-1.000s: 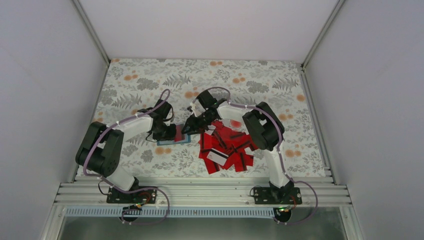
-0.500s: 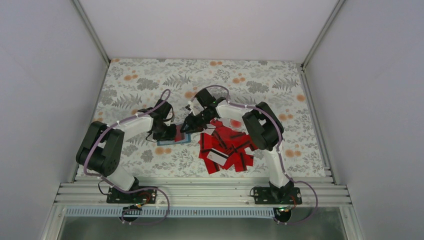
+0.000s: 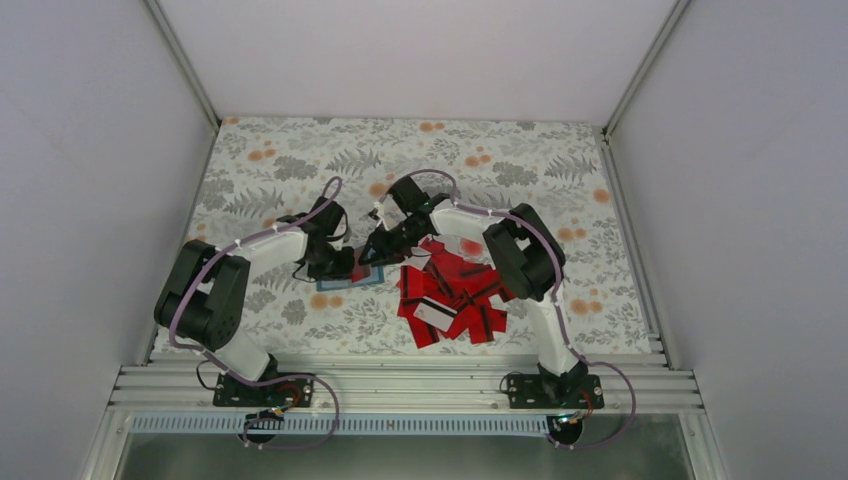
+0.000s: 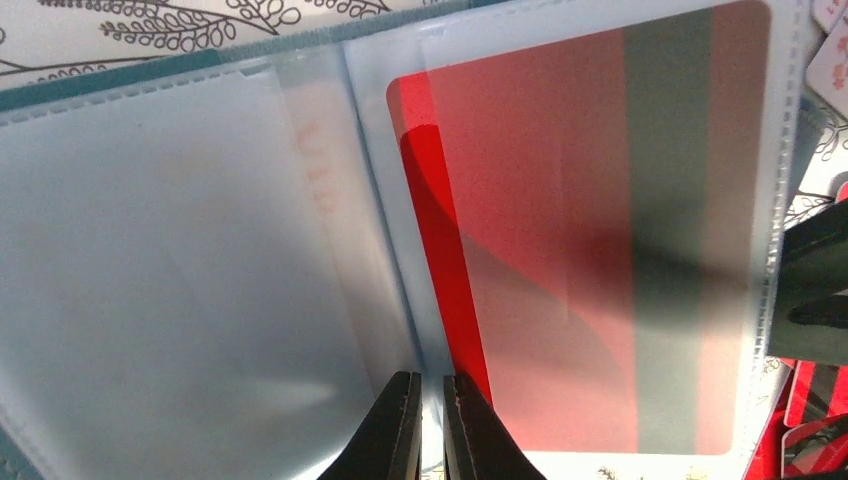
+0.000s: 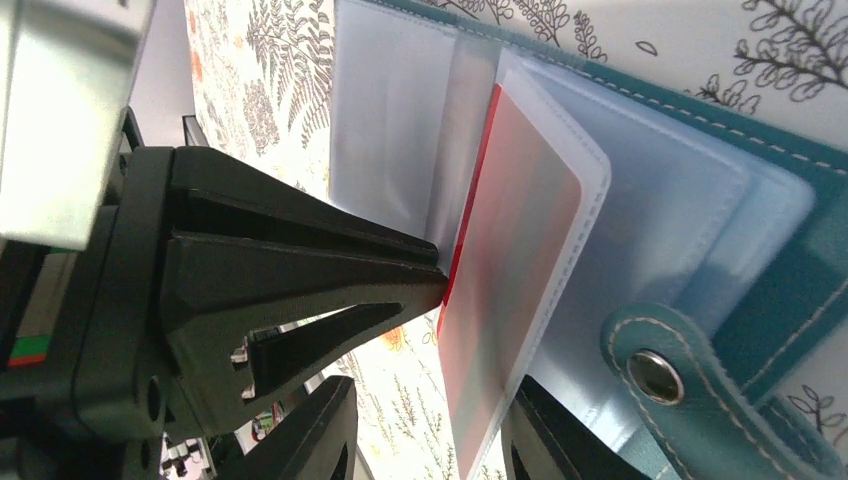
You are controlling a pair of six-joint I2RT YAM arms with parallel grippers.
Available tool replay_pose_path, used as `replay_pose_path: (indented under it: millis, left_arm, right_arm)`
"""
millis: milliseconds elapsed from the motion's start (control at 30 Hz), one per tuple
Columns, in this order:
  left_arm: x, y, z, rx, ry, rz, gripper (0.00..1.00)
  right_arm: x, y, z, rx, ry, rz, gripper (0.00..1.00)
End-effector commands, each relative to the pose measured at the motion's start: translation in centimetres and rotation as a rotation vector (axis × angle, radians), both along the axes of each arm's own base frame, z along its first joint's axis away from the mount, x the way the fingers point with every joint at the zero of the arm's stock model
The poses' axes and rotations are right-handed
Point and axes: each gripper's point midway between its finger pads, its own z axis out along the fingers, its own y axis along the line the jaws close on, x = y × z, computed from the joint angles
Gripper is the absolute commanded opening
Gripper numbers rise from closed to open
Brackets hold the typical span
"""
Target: Put the credit cards into the card holder
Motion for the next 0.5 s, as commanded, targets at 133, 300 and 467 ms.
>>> replay_pose_path:
  millis: [133,300,467]
  left_arm:
    - [0.9,-0.8,2.0,-0.022,-0.031,-0.007,0.09]
    - [1.1,-0.5,4.2,-0.026,-0.071,0.018,0.13]
    - [0.7,0.6,6.2,0.003,-0.104,0.057,0.16]
  right_arm:
    - [-0.6,1.4,0.8,0.048,0.004,0.052,0.37]
    - [-0.5,1.9,1.3,0.066,-0.001,0.062,0.37]
    - [-0.5,2.5,1.5,0.074,0.001,0.074,0.37]
